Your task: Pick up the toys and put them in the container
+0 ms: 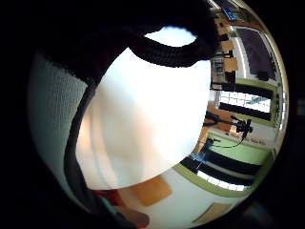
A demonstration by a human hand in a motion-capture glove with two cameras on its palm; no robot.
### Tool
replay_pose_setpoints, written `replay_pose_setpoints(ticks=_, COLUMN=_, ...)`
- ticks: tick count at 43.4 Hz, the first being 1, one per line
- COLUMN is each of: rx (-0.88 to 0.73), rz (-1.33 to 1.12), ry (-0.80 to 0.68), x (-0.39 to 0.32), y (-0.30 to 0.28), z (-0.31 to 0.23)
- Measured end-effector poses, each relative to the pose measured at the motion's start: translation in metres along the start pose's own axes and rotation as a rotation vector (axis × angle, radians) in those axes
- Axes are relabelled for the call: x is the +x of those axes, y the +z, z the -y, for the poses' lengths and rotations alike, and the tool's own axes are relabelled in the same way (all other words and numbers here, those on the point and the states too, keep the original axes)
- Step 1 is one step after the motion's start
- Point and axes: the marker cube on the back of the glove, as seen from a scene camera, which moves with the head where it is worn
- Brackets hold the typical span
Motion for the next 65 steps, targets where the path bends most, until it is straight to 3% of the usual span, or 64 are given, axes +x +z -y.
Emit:
replay_pose_setpoints(ticks=18, rx=0.078, rz=0.001, ry=-0.046, x=-0.029, y=0.039, z=0.045)
replay_pose_setpoints(ticks=44, rx=-0.103, rz=0.039, ry=-0.013, x=-0.035, y=0.047, z=0.078)
replay_pose_setpoints(ticks=65, rx=0.091, rz=0.013, ry=-0.039, x=-0.062, y=0.048, z=0.075)
